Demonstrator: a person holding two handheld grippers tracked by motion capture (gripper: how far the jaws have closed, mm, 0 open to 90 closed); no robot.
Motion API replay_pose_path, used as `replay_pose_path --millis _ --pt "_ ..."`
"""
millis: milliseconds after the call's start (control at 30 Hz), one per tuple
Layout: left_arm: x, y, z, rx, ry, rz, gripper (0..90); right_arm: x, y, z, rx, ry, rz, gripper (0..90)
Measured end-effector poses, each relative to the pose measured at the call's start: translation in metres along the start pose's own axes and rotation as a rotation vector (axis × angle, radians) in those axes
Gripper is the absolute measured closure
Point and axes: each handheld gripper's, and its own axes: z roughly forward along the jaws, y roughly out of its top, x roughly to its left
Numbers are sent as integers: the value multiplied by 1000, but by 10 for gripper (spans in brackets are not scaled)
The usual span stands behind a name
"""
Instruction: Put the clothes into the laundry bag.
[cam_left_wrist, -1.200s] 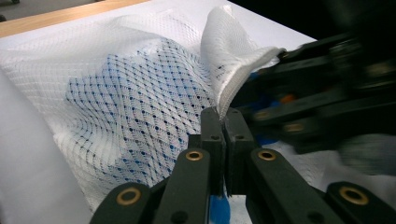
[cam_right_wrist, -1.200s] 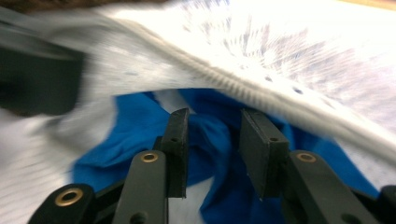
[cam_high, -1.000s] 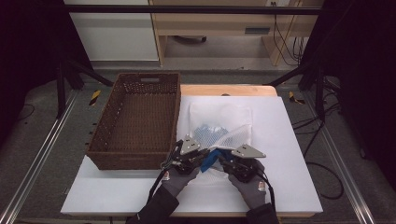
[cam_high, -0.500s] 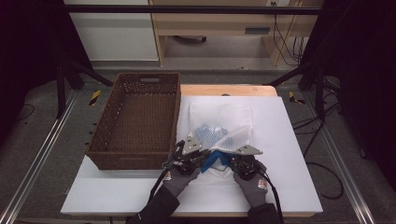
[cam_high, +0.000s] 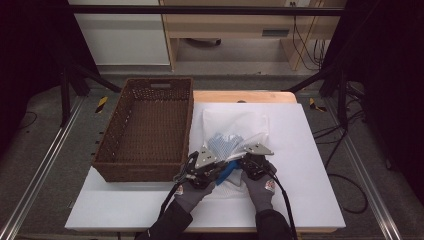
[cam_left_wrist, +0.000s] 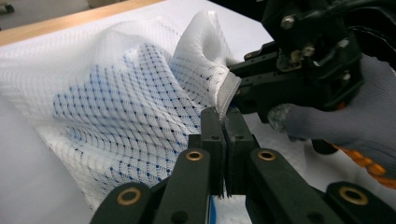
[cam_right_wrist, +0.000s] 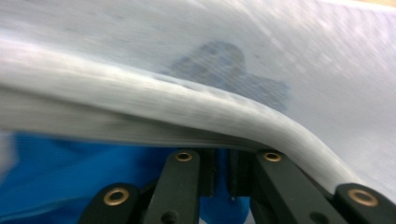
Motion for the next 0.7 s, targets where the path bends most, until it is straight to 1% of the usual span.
replay_pose_path --millis 33,100,133,167,200,267,333,367,400,433,467,500,533,567,600,633,667,700 --pt "1 -2 1 4 -1 -4 884 -2 -1 2 11 -6 -6 810" --pt "3 -4 2 8 -2 -12 884 -3 -5 5 38 -7 -1 780" --pt "4 -5 2 11 0 -11 883 -4 -6 2 38 9 3 735" --pt "4 -5 2 11 0 -11 883 -4 -6 2 38 9 3 735" --pt "4 -6 2 6 2 -16 883 -5 -7 0 31 23 -8 712" --pt "6 -5 0 5 5 -15 883 -5 -7 -12 -3 61 3 676" --pt "7 -5 -2 -2 9 -16 883 -5 -7 -26 -32 92 -12 636" --pt "8 -4 -2 -5 11 -22 883 -5 -7 -40 -75 130 -17 622" --pt "9 -4 -3 -6 11 -22 883 -4 -7 -47 -89 150 -20 618" --pt "9 -4 -3 -6 11 -22 883 -2 -7 -51 -99 166 -21 615" --pt "10 -3 -3 -8 14 -25 883 1 -7 -57 -114 191 -44 614" --pt "10 -3 -3 -8 14 -25 883 1 -7 -57 -114 191 -44 614" --pt "10 -2 -2 -11 17 -28 883 9 -6 -60 -110 235 -63 614" --pt "10 -1 -2 -12 17 -30 883 13 -5 -60 -109 254 -66 614" --pt "10 -1 -2 -12 17 -30 883 20 -5 -57 -94 286 -65 607" --pt "10 -1 -1 -12 18 -30 883 20 -5 -57 -94 286 -65 607" --pt "10 -1 -2 -13 16 -32 883 32 -5 -45 -58 306 -99 559" --pt "10 -1 -2 -13 16 -32 883 32 -5 -45 -58 306 -99 559"
